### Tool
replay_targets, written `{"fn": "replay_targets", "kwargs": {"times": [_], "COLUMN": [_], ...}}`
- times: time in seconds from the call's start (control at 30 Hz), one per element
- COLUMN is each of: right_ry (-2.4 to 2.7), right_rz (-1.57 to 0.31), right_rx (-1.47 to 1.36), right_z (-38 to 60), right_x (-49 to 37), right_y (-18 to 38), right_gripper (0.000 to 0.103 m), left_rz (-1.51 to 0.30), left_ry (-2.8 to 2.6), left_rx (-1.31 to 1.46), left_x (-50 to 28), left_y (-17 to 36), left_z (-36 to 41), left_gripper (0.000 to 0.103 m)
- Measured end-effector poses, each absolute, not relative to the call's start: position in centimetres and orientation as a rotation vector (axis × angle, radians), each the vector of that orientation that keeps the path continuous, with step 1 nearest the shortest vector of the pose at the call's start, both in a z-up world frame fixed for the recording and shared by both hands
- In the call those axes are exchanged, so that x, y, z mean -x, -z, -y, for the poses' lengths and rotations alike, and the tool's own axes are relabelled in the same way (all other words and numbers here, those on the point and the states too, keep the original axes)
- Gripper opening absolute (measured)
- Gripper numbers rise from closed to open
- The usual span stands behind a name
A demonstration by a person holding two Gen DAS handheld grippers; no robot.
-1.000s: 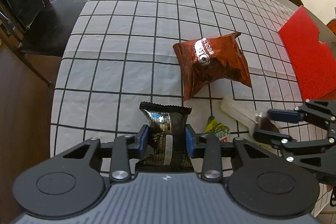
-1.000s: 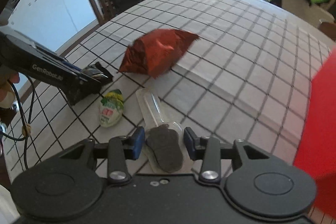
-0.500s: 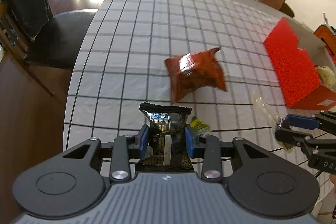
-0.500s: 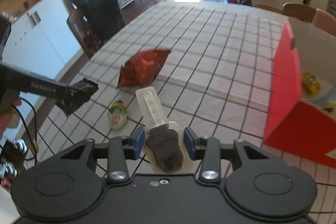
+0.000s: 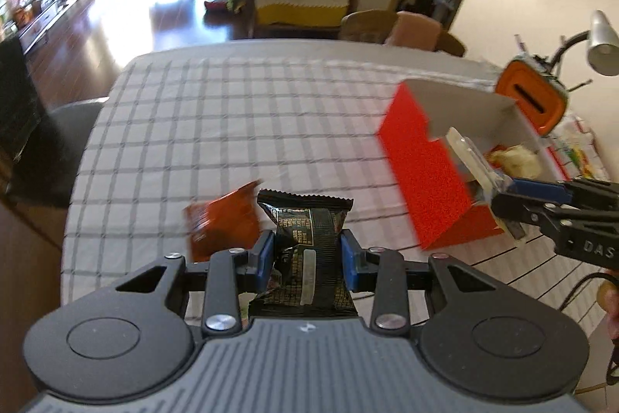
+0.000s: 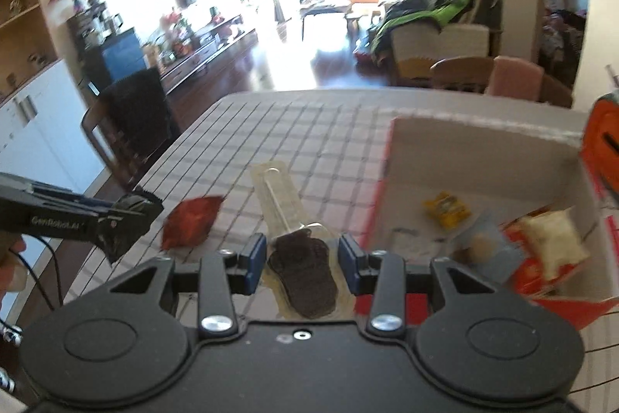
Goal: Organize snacks
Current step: 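Carry the black bar and grey item over the red box, then lower both snacks into the red box and open both tools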
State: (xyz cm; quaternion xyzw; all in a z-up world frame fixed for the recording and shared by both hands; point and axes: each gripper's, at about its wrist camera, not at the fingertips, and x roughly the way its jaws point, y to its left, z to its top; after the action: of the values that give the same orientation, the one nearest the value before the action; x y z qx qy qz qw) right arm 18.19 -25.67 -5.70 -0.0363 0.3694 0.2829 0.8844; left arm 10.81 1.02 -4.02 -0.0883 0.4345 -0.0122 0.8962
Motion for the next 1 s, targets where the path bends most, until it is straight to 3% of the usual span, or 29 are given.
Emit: {"fn": "replay_targets", "kwargs": {"times": [0.37, 1.0], "right_ry": [-0.493, -0.525], "right_rz": [-0.744, -0.861], "right_rx": [0.05, 0.196], "right_z": [32.3, 37.4], "right_x": [-21.8, -30.3], "right_y": [5.5, 7.5], "right_gripper": [0.04, 0.04], "left_rz": [-0.868, -0.969], "left_ry": [0.106, 0.114], "left_rx": [0.136, 0.05], "left_x": [-15.5, -24.1], "left_y": [2.4, 5.8], "left_z": [7.7, 18.4], "left_gripper": [0.035, 0.035]}}
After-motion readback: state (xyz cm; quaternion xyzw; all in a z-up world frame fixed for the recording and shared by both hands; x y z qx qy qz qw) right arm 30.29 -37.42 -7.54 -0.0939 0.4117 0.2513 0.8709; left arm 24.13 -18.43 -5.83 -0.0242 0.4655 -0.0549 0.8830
